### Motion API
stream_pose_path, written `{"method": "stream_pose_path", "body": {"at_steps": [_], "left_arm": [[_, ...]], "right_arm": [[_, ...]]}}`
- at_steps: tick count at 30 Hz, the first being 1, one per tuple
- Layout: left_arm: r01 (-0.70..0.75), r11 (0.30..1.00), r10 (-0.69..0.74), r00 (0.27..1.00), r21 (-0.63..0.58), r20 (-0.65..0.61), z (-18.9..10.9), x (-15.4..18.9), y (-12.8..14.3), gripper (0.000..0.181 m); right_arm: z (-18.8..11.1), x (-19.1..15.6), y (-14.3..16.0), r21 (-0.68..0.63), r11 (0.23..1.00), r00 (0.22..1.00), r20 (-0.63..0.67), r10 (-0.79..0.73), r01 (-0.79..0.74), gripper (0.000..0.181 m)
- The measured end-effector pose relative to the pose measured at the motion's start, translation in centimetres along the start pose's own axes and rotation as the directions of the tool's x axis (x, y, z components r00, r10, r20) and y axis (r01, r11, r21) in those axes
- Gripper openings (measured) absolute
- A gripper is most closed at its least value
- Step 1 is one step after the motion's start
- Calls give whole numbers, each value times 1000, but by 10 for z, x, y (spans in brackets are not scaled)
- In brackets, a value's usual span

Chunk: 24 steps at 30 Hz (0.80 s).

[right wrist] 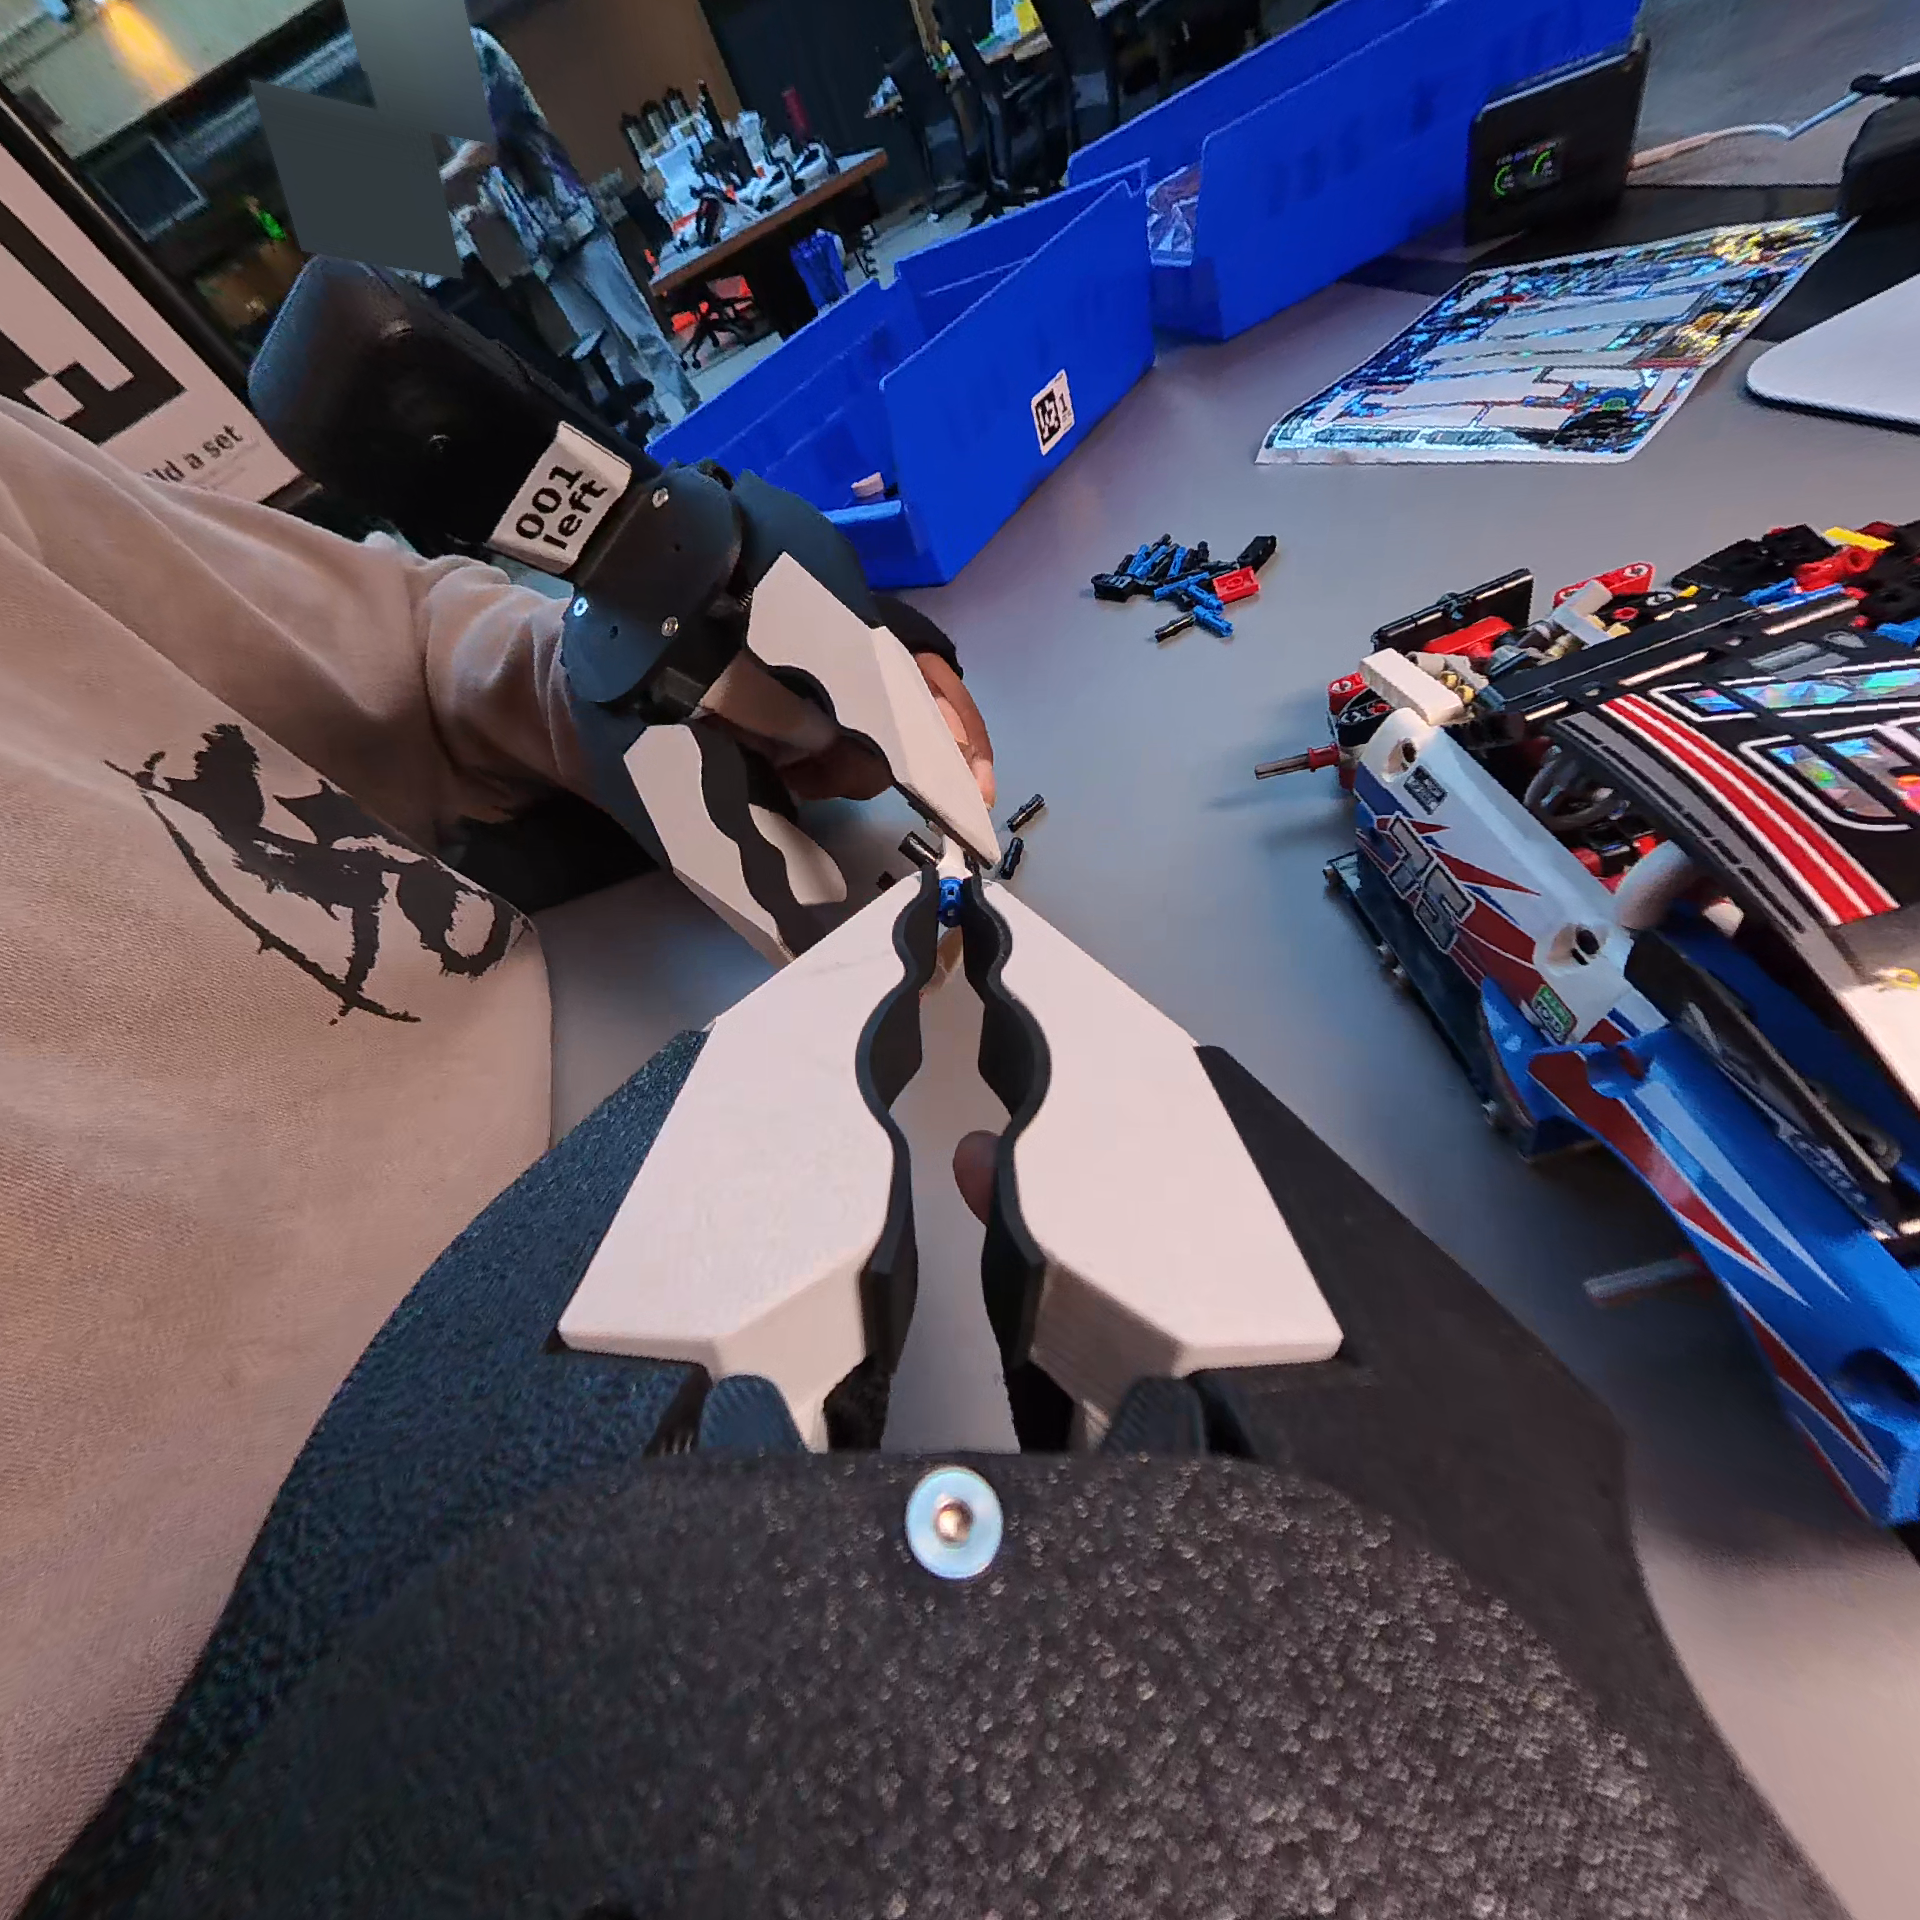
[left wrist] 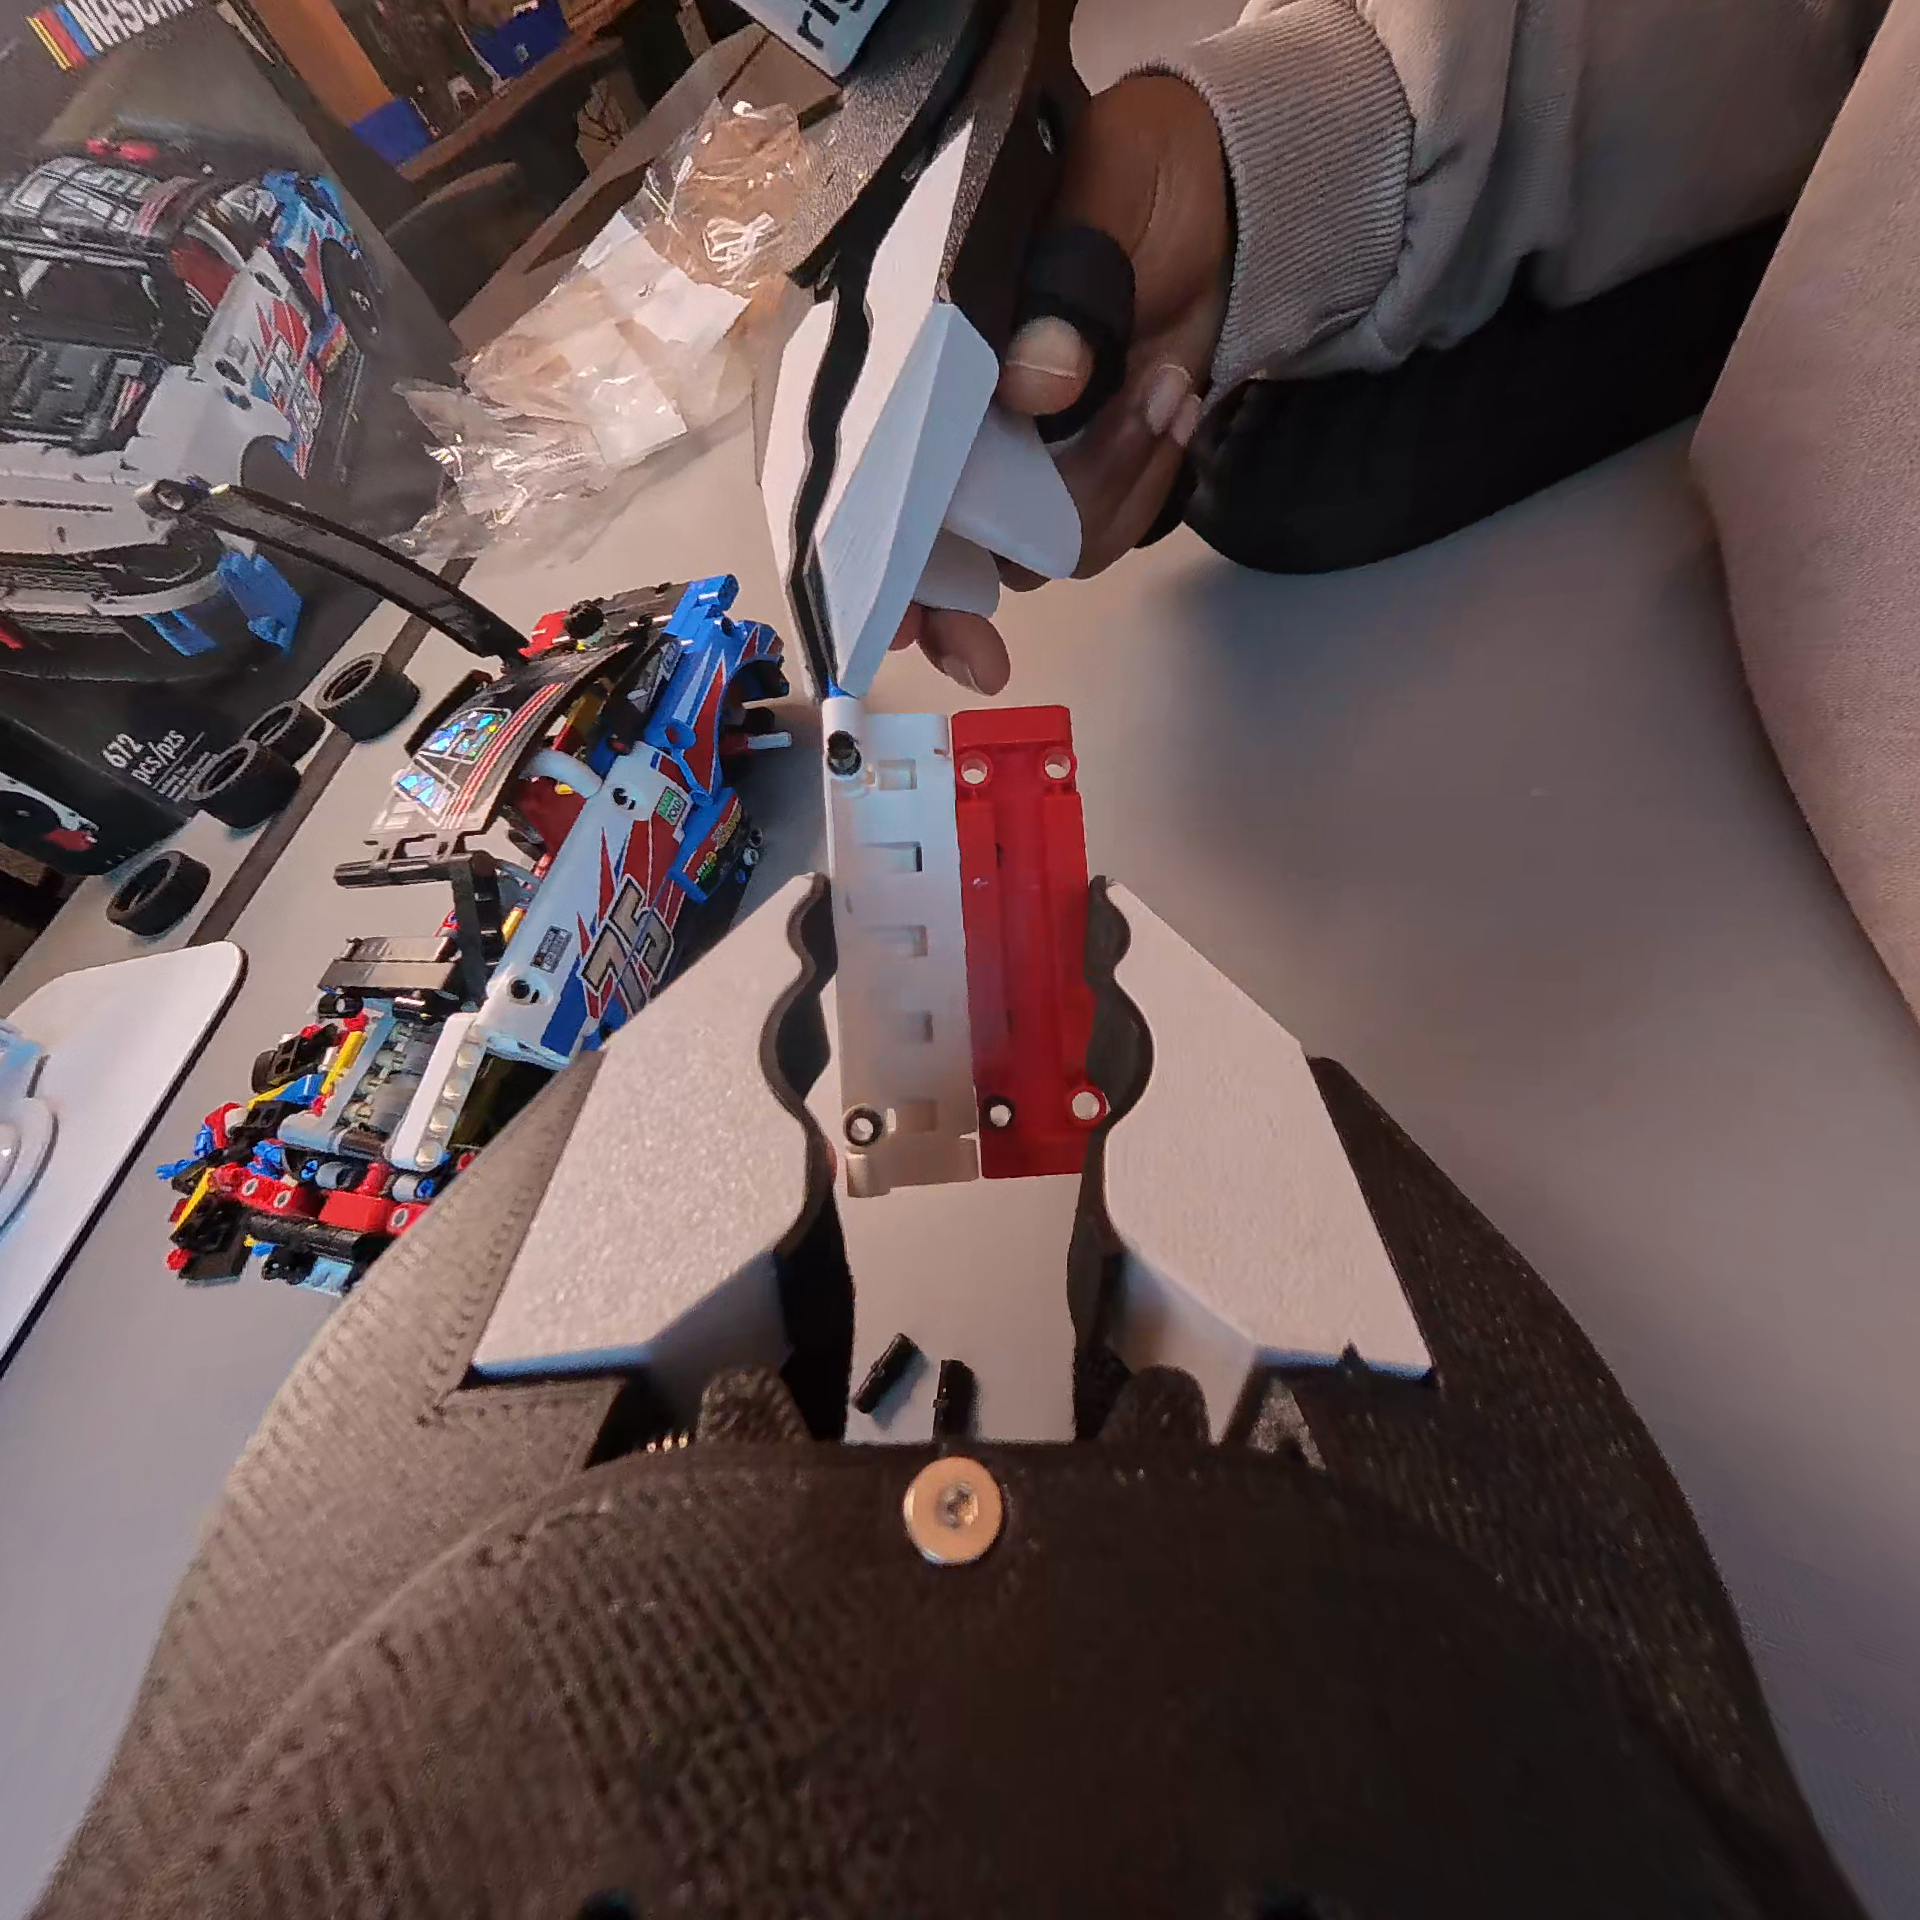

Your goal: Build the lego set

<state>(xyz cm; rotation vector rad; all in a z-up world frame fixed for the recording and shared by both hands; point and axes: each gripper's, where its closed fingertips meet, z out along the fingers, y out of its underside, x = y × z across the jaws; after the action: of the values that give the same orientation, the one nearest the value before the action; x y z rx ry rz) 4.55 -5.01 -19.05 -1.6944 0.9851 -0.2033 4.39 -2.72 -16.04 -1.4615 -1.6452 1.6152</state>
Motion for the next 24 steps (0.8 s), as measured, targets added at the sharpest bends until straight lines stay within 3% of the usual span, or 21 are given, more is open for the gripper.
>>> {"method": "stream_pose_path", "body": {"at_steps": [9,16,24], "left_arm": [[66,998,-67,994,-14,-86,1,8,4,47],[271,963,-262,923,-7,-283,-3,23,-3,47],[178,977,-202,953,-121,-225,5,21,15,48]], "right_arm": [[1,2,11,-32,998,997,43,58,-57,1],[-3,-7,25,-105,991,990,121,-72,85,1],[0,3,32,-161,966,979,49,-199,204,2]]}}
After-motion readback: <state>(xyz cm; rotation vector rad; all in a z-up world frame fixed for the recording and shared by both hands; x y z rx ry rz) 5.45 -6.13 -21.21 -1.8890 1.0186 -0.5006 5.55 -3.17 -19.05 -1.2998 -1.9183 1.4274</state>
